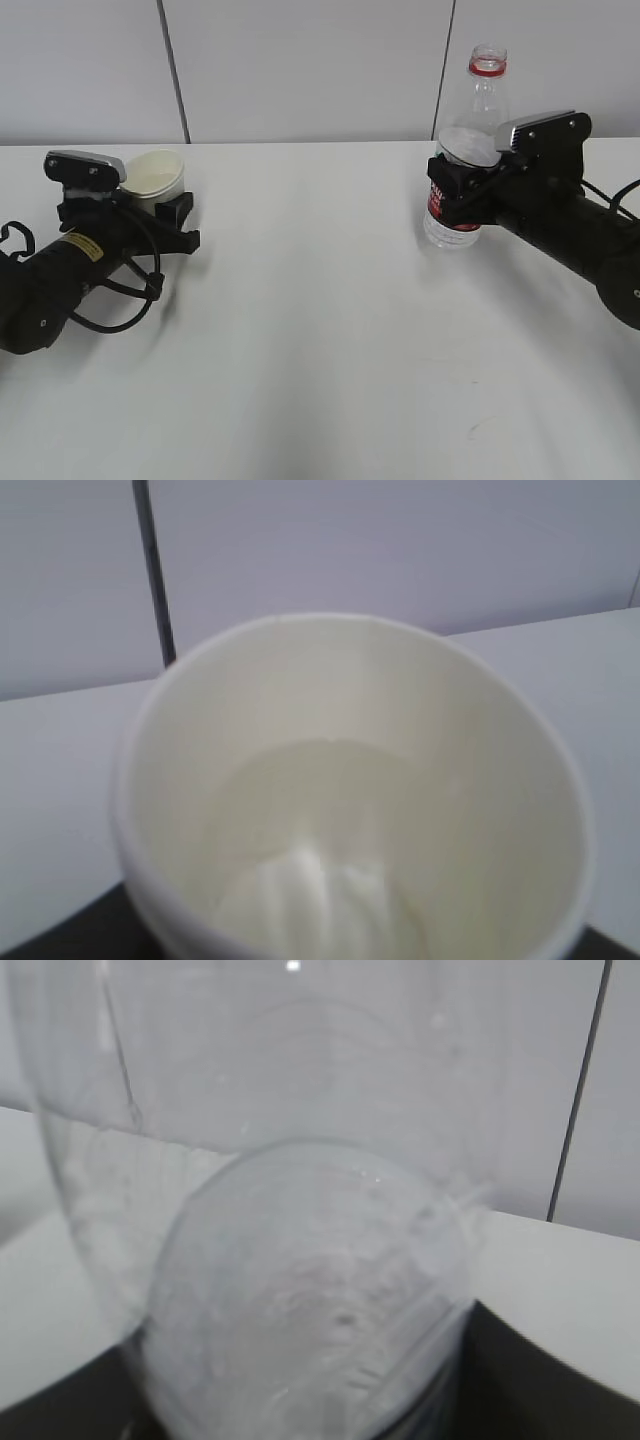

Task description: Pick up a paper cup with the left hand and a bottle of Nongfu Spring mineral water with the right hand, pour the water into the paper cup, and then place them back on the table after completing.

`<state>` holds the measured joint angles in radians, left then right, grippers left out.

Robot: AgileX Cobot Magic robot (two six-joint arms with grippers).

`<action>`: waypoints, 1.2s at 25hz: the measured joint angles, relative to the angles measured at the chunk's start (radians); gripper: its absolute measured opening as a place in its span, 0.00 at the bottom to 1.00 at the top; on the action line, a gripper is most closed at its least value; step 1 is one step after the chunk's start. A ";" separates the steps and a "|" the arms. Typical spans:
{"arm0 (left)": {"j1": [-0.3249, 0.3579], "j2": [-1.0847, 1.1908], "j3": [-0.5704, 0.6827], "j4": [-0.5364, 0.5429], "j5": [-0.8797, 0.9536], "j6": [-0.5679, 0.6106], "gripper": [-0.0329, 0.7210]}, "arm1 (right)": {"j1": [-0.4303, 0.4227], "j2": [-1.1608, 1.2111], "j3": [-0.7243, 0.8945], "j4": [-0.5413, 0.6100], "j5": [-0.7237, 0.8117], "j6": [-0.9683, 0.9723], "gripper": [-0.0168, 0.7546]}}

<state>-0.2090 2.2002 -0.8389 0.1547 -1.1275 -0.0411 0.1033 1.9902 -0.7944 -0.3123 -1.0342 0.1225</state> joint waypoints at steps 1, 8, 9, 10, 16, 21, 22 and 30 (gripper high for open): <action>0.000 0.006 -0.008 0.000 0.002 0.000 0.56 | 0.000 0.000 0.000 0.000 0.000 0.000 0.53; 0.000 0.066 -0.046 0.000 0.000 0.001 0.56 | 0.000 0.000 0.000 0.000 0.000 0.000 0.53; 0.000 0.073 -0.046 0.000 0.002 0.001 0.56 | 0.000 0.000 0.000 0.000 0.000 0.000 0.53; 0.000 0.079 -0.046 0.000 -0.001 0.001 0.56 | 0.000 0.000 0.000 0.000 0.000 0.000 0.53; 0.000 0.088 -0.046 0.000 -0.017 0.001 0.56 | 0.000 0.000 0.000 0.000 0.000 0.000 0.53; 0.000 0.089 -0.049 -0.002 -0.017 0.001 0.58 | 0.000 0.000 0.000 0.000 0.000 0.000 0.53; 0.000 0.089 -0.050 -0.002 -0.017 0.001 0.59 | 0.000 0.000 0.000 0.000 0.000 0.000 0.53; 0.000 0.089 -0.051 -0.005 -0.013 0.001 0.74 | 0.000 0.000 0.000 0.000 0.000 0.000 0.53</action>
<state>-0.2090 2.2893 -0.8896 0.1501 -1.1408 -0.0400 0.1033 1.9902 -0.7944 -0.3123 -1.0342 0.1225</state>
